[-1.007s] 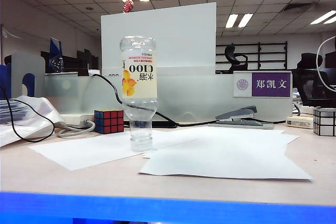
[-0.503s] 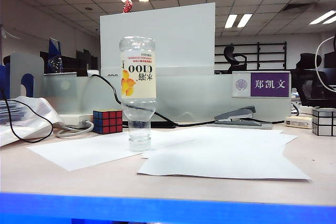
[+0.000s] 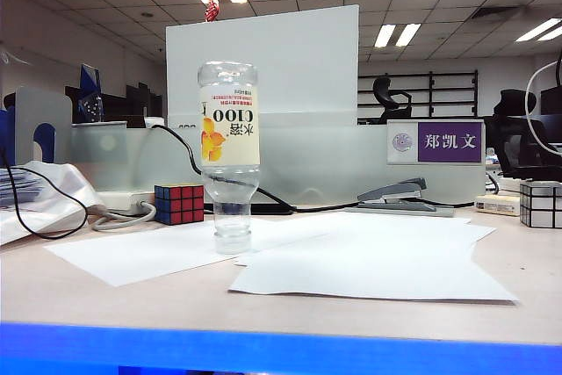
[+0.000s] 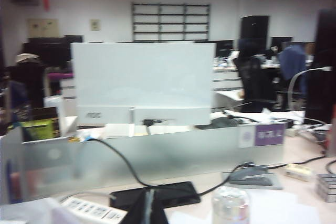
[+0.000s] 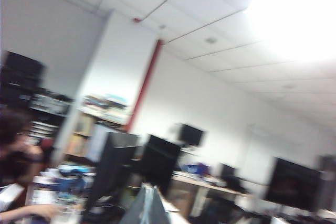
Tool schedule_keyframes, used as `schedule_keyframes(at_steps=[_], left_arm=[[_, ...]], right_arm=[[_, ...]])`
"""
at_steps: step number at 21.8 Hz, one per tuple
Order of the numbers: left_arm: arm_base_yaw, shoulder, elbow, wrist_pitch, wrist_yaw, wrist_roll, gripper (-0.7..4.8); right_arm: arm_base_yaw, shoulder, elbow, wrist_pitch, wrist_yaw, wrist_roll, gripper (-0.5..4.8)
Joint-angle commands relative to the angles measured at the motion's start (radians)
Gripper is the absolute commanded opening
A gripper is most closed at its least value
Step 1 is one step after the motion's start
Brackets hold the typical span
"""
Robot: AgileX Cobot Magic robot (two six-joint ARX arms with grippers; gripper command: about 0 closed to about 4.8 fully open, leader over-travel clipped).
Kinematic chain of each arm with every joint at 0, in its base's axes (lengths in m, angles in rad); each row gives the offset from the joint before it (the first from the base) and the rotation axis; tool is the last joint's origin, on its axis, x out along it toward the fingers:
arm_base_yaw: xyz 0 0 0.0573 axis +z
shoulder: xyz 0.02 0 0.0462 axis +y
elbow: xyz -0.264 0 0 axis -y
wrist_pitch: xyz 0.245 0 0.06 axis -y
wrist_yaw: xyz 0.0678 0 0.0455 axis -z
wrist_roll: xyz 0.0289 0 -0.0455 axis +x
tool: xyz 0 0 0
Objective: Flip the plastic bottle upside down.
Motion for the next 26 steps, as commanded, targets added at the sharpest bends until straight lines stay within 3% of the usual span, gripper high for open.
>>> schedule_keyframes(at_steps=[1, 4, 7, 10, 14, 19, 23, 26], left_arm=[[-0.07, 0.002, 0.002, 0.01, -0.026, -0.003, -0.05], [-0.167, 0.002, 0.002, 0.01, -0.033, 0.012, -0.05], [-0.247, -0.001, 0.002, 0.002, -0.033, 0.016, -0.05], [-0.313, -0.002, 0.002, -0.04, -0.034, 0.063, -0.05], [-0.361, -0.005, 0.002, -0.116, -0.121, 0.077, -0.05], [-0.443, -0.035, 0.002, -0.216, -0.164, 0.156, -0.05], [-0.517, -0.049, 0.001, -0.352, -0.243, 0.261, -0.05], [-0.523, -0.06, -0.028, -0.379, -0.253, 0.262, -0.05]], right_arm=[[-0.039, -0.095, -0.003, -0.343, -0.014, -0.171, -0.09], [-0.069, -0.241, -0.003, -0.795, 0.069, -0.44, -0.09], [-0.074, -0.384, -0.003, -1.252, 0.288, -0.685, -0.09], [-0.083, -0.515, -0.003, -1.542, 0.501, -0.89, -0.09], [-0.083, -0.603, -0.003, -1.798, 0.536, -1.155, -0.09], [-0.048, -0.636, -0.013, -2.113, 0.785, -1.162, -0.09], [0.052, -0.669, -0.13, -2.118, 0.769, -1.163, -0.09], [0.088, -0.713, -0.244, -2.129, 0.692, -1.163, -0.09]])
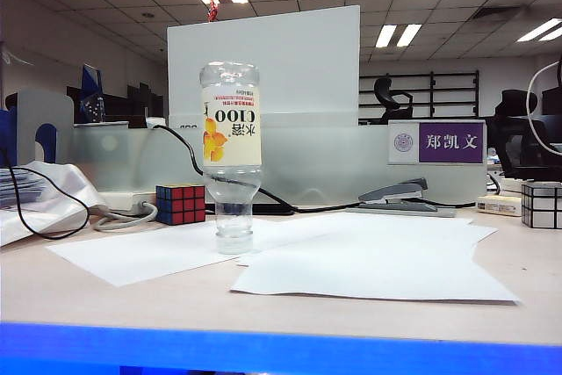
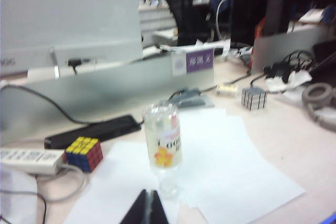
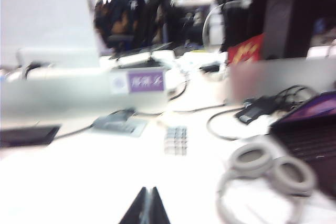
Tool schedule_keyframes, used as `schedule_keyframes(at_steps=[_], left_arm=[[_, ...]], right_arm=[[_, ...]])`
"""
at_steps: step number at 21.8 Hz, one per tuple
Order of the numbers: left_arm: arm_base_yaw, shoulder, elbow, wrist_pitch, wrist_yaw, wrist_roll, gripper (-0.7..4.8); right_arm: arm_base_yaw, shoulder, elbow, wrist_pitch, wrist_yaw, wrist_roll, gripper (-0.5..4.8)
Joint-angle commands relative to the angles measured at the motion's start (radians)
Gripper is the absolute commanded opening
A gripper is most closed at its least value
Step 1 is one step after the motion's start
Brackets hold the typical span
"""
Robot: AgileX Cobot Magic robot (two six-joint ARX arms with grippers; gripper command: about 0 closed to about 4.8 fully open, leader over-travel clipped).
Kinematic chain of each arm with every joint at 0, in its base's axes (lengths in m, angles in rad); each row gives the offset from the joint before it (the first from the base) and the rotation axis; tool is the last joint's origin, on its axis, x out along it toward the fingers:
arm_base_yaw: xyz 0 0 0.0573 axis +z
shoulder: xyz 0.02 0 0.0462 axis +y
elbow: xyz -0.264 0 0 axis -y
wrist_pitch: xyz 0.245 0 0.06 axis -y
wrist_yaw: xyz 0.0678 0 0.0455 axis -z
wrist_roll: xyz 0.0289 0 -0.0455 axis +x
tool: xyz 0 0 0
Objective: Flip the plastic bottle upside down.
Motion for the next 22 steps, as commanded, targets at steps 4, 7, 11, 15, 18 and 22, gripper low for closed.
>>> schedule_keyframes(at_steps=[4, 7, 11, 15, 18, 22], left_arm=[[0.0, -0.018, -0.089, 0.021, -0.006, 0.008, -0.05], [0.0, -0.018, -0.135, 0.07, -0.011, -0.003, -0.05], [0.0, -0.018, -0.161, 0.187, -0.043, -0.103, -0.05], [0.0, -0.016, -0.203, 0.271, -0.057, -0.195, -0.05], [0.0, -0.016, -0.278, 0.315, -0.077, -0.231, -0.05], [0.0, -0.016, -0.368, 0.375, -0.123, -0.291, -0.05]], right_arm=[[0.042, -0.026, -0.162, 0.138, -0.254, 0.012, -0.09], [0.044, -0.026, -0.21, 0.22, -0.171, 0.01, -0.09], [0.044, -0.026, -0.356, 0.41, -0.085, 0.081, -0.09], [0.044, -0.026, -0.567, 0.71, -0.083, 0.224, -0.09], [0.044, -0.026, -0.815, 0.99, -0.017, 0.361, -0.09], [0.044, -0.026, -1.028, 1.173, 0.043, 0.436, -0.09]])
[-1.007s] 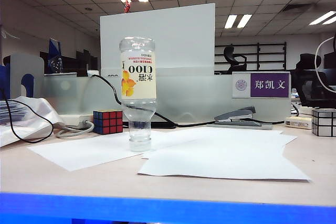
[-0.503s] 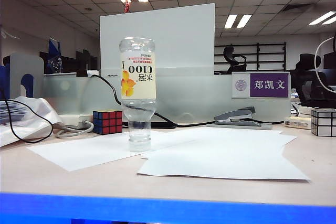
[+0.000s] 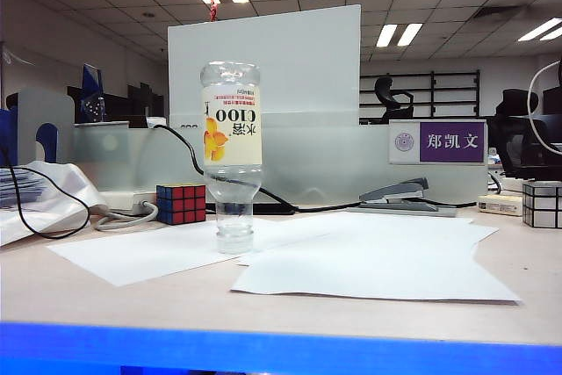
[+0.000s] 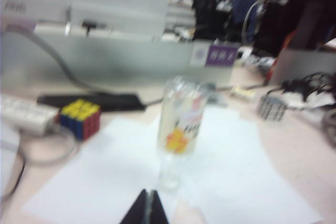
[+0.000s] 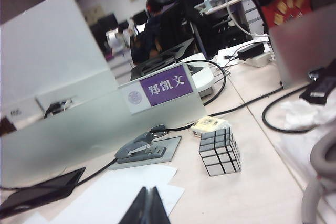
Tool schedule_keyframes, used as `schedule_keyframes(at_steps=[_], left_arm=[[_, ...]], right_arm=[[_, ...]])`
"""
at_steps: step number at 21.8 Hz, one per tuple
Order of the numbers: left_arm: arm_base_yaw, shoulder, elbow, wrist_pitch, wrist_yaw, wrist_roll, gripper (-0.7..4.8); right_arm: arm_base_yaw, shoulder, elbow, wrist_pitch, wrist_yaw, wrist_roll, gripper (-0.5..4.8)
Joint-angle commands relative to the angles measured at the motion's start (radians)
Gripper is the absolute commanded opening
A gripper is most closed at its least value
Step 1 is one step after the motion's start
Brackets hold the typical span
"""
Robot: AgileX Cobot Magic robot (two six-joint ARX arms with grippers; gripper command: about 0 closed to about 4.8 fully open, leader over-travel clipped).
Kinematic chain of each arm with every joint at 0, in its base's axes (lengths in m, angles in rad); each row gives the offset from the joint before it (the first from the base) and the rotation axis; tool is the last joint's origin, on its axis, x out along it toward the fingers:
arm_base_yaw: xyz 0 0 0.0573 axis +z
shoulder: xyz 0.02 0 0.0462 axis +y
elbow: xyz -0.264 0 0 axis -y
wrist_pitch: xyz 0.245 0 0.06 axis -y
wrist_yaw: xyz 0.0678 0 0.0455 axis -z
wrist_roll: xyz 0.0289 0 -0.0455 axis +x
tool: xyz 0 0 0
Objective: Flip the plastic bottle upside down.
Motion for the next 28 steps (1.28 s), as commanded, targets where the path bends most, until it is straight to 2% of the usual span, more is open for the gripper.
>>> schedule_keyframes(at_steps=[1, 2, 6, 28], left_arm=[[0.0, 0.001, -0.044, 0.077, -0.056, -0.073, -0.05], [0.0, 0.001, -0.061, 0.091, -0.101, -0.093, -0.05], [0.0, 0.001, -0.097, 0.106, -0.134, -0.095, -0.05], [0.0, 0.0, -0.109, 0.1, -0.137, -0.113, -0.05]], right_arm=[[0.0, -0.001, -0.102, 0.13, 0.044, 0.045, -0.09], [0.0, -0.002, -0.127, 0.133, 0.05, 0.029, -0.09], [0.0, -0.002, -0.141, 0.13, 0.069, -0.123, -0.09], [0.0, -0.002, -0.141, 0.126, 0.064, -0.128, -0.09]])
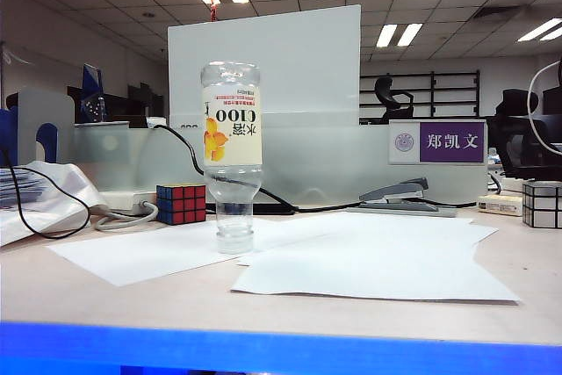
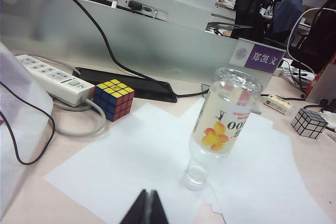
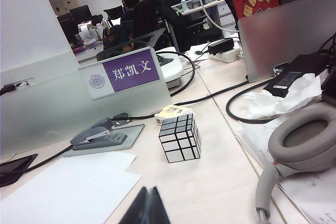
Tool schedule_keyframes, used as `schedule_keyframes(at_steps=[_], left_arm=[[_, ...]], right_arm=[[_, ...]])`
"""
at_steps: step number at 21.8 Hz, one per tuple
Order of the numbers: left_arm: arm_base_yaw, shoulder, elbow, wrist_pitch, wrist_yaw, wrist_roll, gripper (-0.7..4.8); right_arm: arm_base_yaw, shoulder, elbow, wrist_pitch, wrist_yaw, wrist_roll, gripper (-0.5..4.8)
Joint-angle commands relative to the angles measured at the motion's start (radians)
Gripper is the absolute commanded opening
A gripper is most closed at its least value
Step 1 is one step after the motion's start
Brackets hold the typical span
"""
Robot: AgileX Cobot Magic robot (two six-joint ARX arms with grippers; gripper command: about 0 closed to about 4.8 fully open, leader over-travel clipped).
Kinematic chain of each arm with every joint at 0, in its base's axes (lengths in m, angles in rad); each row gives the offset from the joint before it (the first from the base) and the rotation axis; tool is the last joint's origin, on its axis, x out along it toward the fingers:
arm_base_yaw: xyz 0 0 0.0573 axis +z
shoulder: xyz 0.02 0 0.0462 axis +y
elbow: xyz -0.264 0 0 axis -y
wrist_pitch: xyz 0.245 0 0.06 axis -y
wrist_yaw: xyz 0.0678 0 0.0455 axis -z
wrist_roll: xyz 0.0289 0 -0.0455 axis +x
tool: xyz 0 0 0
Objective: Flip the plastic bottle upside down.
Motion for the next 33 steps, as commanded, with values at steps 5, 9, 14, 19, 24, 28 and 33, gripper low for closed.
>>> schedule_keyframes(at_steps=[5, 9, 14, 19, 24, 28, 33], left_arm=[[0.0, 0.0, 0.003, 0.008, -0.003, 0.005, -0.05], [0.0, 0.0, 0.002, -0.005, -0.052, 0.187, -0.05], [0.004, -0.041, -0.025, 0.003, -0.236, 0.278, -0.05], [0.016, -0.085, -0.081, 0.045, -0.343, 0.297, -0.05], [0.051, -0.085, -0.126, 0.048, -0.3, 0.29, -0.05], [0.07, -0.085, -0.173, 0.089, -0.254, 0.285, -0.05], [0.069, -0.085, -0.2, 0.104, -0.258, 0.286, -0.05]], right_arm=[[0.0, -0.002, 0.004, 0.013, -0.002, -0.003, -0.09], [0.0, -0.002, 0.004, 0.013, -0.002, -0.003, -0.09], [0.0, -0.002, 0.004, 0.013, -0.002, -0.003, -0.09], [0.0, -0.002, 0.004, 0.012, -0.005, -0.002, -0.09], [0.0, -0.002, 0.004, 0.008, -0.002, -0.003, -0.09], [0.0, -0.002, 0.004, 0.006, -0.005, -0.003, -0.09], [0.0, -0.002, 0.004, 0.005, -0.005, -0.003, -0.09]])
